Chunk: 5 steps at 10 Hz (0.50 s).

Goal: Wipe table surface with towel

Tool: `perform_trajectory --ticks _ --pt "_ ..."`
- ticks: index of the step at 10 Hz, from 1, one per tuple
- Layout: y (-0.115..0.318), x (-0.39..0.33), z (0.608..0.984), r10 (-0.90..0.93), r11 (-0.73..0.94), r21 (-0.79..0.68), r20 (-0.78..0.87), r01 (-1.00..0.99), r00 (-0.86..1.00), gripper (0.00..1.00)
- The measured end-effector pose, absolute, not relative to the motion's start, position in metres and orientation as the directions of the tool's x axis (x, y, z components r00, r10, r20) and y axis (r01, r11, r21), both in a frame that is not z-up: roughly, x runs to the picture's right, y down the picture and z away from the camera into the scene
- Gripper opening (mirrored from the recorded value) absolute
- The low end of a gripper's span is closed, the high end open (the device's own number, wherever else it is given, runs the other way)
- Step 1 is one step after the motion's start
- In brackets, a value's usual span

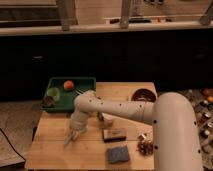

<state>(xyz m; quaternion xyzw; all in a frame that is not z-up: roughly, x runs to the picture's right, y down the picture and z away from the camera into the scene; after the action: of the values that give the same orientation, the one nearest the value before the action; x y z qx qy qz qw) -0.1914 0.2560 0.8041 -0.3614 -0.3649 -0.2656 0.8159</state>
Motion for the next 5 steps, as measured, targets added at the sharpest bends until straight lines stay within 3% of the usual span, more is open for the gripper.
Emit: perform_trajectory --ticks 5 --pt "0.243 -0.212 0.803 -0.181 0.631 -0.345 0.805 0.695 0.564 0.00"
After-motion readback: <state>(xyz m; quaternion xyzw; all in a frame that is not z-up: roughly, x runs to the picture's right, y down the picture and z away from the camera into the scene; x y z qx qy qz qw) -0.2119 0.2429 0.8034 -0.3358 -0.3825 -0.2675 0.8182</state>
